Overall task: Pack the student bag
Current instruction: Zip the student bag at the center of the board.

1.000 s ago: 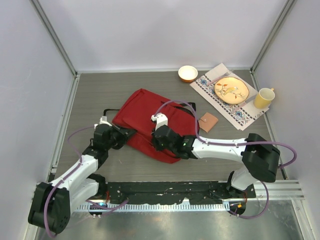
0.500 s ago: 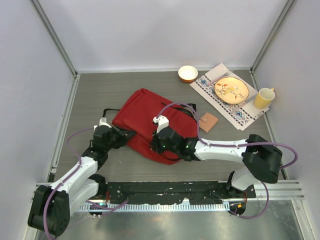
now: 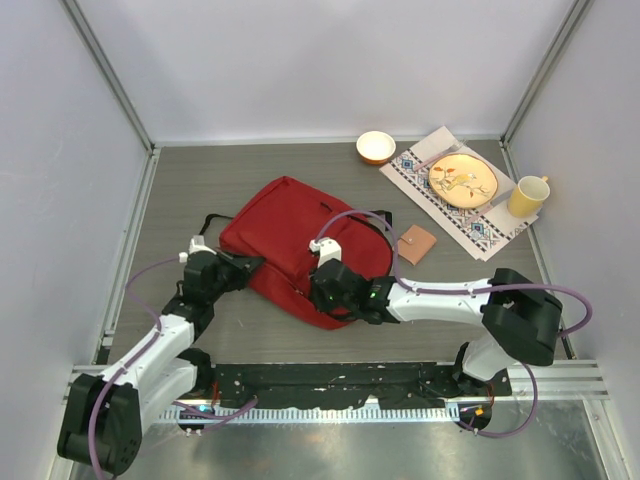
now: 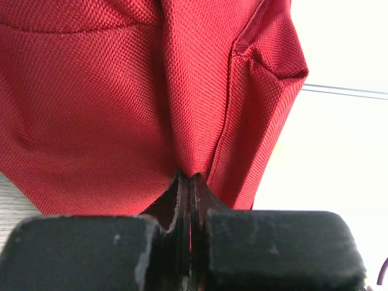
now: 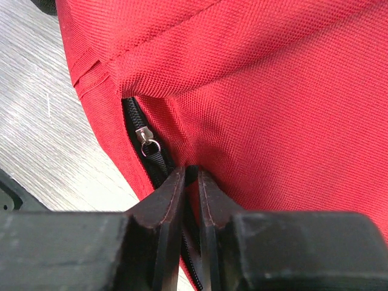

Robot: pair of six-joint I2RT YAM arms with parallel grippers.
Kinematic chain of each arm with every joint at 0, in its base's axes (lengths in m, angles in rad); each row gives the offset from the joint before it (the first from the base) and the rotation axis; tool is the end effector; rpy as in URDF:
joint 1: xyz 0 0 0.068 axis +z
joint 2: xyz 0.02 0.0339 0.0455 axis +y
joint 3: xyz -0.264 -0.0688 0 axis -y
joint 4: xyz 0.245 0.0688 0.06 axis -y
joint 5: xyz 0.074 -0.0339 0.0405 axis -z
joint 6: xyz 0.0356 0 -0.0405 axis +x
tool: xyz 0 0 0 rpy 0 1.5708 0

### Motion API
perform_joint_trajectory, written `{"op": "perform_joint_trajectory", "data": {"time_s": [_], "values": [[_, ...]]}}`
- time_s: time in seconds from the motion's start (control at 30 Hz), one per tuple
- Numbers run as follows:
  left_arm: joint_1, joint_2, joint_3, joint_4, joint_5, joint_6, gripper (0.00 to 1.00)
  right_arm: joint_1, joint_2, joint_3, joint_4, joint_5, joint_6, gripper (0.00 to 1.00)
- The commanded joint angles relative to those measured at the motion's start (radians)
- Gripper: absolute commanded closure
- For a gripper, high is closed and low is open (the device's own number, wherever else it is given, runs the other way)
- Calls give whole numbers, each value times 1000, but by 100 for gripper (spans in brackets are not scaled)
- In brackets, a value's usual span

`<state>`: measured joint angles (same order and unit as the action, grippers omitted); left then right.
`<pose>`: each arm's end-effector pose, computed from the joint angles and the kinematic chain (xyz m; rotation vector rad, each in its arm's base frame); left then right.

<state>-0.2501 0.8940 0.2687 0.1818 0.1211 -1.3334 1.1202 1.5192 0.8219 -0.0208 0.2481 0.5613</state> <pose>0.1803 -0.0505 0.1776 -1.0610 1.9268 -1.0822 0.1448 0.2792 0.1944 -0.5162 2.2777 0.5953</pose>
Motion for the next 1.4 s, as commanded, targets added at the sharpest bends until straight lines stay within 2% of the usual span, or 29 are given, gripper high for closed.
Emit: {"op": "perform_joint_trajectory", "data": {"time_s": [0.0,0.03,0.13,0.17,0.43,0.77,1.1,1.37], "values": [[17,-30,3,67,-71,-9,100,4,9,10,58,-6,71,80],[17,-33,1,65,-69,-9,100,4,6,10,67,-3,75,80],[17,-41,-6,61,-63,-9,100,3,-25,-4,97,13,80,91],[17,-44,-9,59,-60,-9,100,1,-31,-6,97,20,80,99],[15,-70,-46,24,-60,11,100,-11,-142,-53,93,98,98,99],[17,-104,-80,-2,-72,22,100,-33,-214,-86,101,54,118,99],[31,-99,-56,-38,-103,49,100,-34,-300,-144,30,53,126,99],[87,-21,-22,13,-55,71,100,-34,-370,-181,-31,43,126,99]]}}
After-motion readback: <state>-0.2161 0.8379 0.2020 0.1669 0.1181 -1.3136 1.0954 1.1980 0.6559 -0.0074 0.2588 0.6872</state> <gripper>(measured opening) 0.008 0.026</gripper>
